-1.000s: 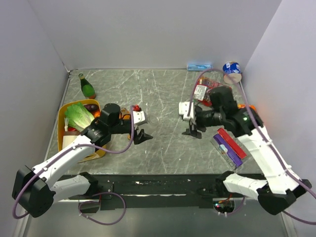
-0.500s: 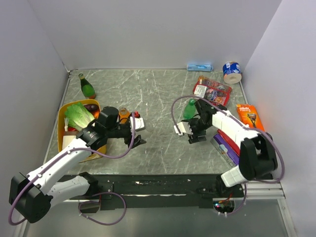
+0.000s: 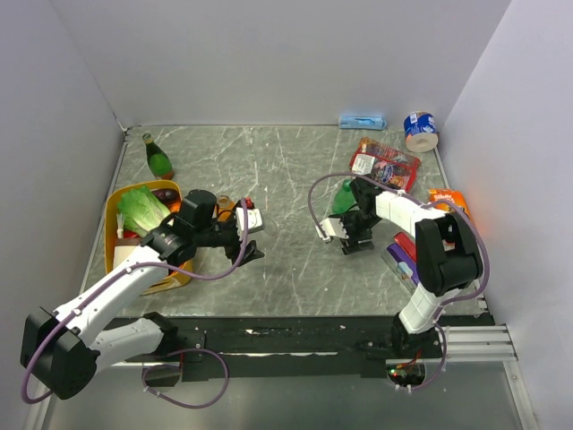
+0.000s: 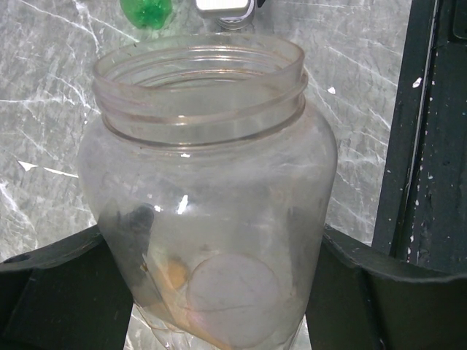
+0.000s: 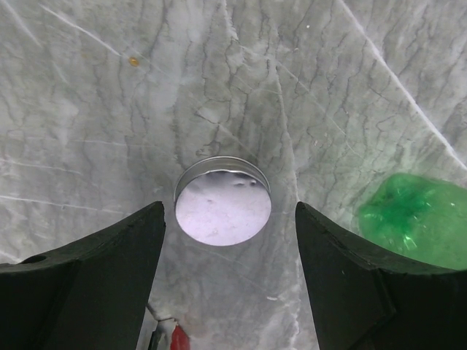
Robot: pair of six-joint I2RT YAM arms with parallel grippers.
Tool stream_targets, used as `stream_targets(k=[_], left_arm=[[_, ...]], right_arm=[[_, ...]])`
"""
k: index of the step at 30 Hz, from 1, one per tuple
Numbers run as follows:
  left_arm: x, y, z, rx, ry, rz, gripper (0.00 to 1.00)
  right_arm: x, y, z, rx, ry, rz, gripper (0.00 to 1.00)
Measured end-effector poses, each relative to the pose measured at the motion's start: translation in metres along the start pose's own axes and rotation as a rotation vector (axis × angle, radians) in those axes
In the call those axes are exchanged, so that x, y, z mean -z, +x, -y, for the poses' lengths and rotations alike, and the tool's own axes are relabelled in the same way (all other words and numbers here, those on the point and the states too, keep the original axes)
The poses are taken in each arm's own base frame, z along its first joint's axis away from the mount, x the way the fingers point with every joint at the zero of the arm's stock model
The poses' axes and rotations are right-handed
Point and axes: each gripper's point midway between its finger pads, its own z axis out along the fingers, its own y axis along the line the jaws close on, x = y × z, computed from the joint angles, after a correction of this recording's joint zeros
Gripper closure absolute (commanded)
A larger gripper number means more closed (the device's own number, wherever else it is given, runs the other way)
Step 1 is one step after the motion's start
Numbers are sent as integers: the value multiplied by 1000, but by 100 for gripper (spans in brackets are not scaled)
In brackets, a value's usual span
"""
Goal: Screw on the bottle caps
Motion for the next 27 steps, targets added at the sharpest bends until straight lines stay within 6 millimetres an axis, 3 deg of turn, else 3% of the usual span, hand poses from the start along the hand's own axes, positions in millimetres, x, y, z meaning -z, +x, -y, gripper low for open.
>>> stream_targets(k=[8,27], left_arm=[[0,-2,-2,4,-6,7,99],[-1,-2,-4,18,-14,11,99]], right_arm=[[-2,4,1,-12,-3,-5,28],[-7,7,-5,-37,-5,-16,31]])
